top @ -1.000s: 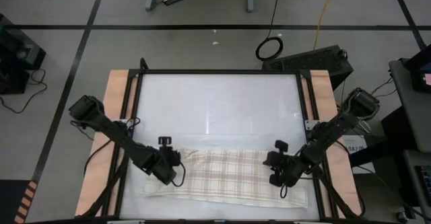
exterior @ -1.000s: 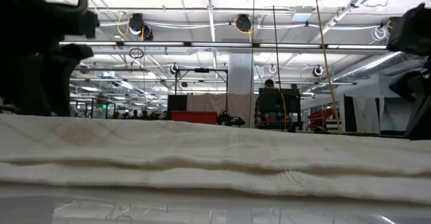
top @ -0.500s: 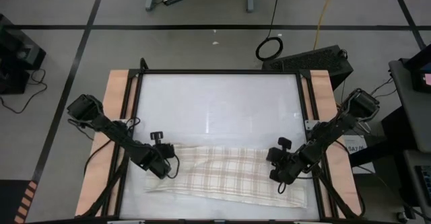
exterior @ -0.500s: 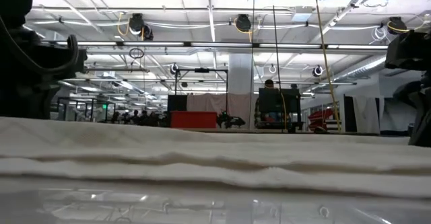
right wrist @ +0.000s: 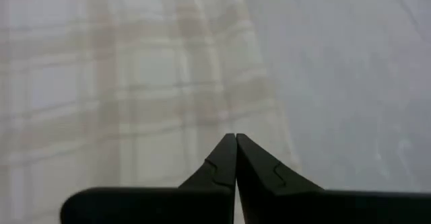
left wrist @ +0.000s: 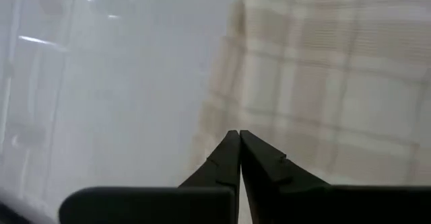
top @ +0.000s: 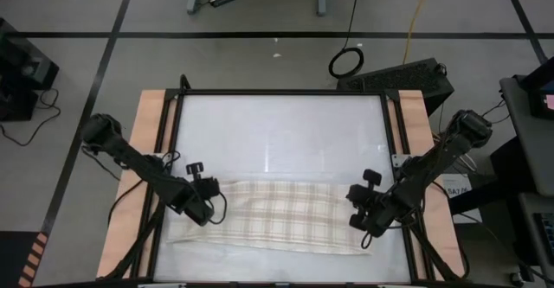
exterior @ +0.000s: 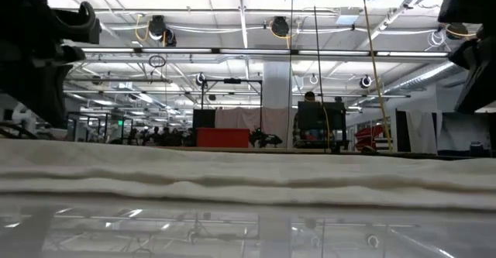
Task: Roll towel
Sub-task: Roll the white-brown patterned towel
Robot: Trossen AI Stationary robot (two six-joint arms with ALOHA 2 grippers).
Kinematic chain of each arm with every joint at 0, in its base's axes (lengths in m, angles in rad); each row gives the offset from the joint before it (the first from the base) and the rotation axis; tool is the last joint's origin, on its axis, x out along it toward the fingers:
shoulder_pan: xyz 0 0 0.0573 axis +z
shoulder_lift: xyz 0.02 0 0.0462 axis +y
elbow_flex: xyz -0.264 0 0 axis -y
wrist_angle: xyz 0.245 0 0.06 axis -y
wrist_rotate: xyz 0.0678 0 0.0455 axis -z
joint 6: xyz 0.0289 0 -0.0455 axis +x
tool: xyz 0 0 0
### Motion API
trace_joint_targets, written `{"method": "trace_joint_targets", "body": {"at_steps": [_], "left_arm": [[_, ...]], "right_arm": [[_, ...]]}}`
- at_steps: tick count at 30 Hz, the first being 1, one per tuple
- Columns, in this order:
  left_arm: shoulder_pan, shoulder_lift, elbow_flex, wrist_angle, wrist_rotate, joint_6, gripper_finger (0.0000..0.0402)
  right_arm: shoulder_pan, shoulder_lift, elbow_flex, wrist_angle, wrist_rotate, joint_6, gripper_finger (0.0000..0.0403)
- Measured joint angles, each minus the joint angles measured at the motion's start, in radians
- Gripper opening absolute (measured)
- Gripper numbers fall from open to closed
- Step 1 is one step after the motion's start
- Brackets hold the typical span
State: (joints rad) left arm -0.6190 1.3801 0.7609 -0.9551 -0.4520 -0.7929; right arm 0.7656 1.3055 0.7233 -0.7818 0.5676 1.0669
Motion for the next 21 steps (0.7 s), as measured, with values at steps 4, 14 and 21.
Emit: {"method": "trace_joint_targets", "body": {"at_steps": [4,14,21], "left_arm": [[0.026,-0.004,-0.009,0.008,-0.002,-0.003,0.0019],[0.096,0.000,-0.128,0.065,0.097,-0.007,0.0019],[0.149,-0.003,-0.209,0.136,0.074,-0.003,0.0019]], "right_arm": [[-0.016,0.014,-0.015,-0.097,0.003,0.110,0.0000],[-0.020,0.056,-0.155,0.062,-0.028,0.163,0.0000],[-0.020,0.079,-0.208,0.046,-0.041,0.235,0.0000]]}}
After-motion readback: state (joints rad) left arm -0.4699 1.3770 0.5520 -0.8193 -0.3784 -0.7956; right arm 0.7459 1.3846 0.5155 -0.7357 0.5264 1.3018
